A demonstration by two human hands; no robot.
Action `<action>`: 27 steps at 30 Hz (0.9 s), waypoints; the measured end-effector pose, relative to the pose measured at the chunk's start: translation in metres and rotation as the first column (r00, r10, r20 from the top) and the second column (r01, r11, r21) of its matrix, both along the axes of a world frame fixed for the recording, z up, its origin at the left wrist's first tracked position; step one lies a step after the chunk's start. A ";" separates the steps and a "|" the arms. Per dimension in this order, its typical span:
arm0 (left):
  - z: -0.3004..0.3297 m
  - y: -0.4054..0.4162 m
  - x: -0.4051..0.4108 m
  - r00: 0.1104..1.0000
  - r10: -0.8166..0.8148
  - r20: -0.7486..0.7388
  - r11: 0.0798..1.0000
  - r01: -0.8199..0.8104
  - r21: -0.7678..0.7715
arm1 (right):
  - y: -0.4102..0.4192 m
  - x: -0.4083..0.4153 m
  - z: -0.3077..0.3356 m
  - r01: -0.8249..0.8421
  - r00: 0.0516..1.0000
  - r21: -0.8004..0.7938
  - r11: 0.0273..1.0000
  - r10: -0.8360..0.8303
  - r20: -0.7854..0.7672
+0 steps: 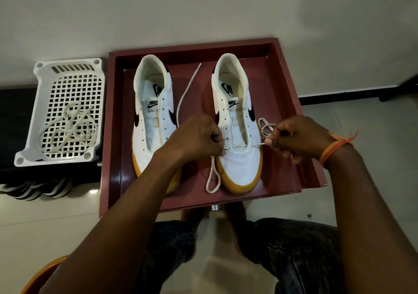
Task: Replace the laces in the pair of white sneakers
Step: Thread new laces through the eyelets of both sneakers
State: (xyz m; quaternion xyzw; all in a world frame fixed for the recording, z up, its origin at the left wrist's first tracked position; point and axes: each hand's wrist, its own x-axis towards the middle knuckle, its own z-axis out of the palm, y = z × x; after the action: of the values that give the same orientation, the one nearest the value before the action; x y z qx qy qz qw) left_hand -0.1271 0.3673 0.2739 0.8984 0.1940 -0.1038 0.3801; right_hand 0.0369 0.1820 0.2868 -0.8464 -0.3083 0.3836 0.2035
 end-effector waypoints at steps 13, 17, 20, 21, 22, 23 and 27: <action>0.000 -0.011 0.003 0.995 0.019 0.102 1.000 -0.017 -0.019 | 0.019 -0.017 -0.003 -0.036 0.996 -0.014 0.999 0.035 -0.079; -0.010 -0.028 0.008 0.950 -0.111 0.292 0.926 -0.007 0.376 | 0.019 -0.017 0.000 -0.021 0.995 -0.015 1.000 0.020 -0.095; -0.018 -0.039 0.011 0.961 -0.071 0.269 0.866 -0.074 0.495 | 0.020 -0.020 0.001 -0.033 0.997 0.002 0.999 0.033 -0.064; -0.019 -0.041 0.013 0.963 -0.075 0.259 0.852 -0.073 0.518 | 0.021 -0.021 0.001 -0.033 0.998 0.012 0.999 0.034 -0.050; -0.019 -0.043 0.014 0.966 -0.078 0.247 0.845 -0.068 0.531 | 0.022 -0.022 0.000 -0.034 0.999 0.021 0.999 0.035 -0.041; -0.019 -0.044 0.016 0.969 -0.072 0.236 0.846 -0.066 0.529 | 0.023 -0.023 -0.001 -0.035 0.999 0.024 0.999 0.036 -0.039; -0.021 -0.043 0.019 0.979 -0.046 0.198 0.885 -0.052 0.462 | 0.020 -0.020 -0.003 0.054 0.982 -0.012 0.998 -0.055 -0.182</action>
State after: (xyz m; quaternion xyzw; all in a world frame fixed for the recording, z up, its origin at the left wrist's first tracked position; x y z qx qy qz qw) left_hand -0.1085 0.3240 0.2533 0.9688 0.1748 0.0386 0.1717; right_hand 0.0173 0.2023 0.2836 -0.8167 -0.2638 0.4547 0.2381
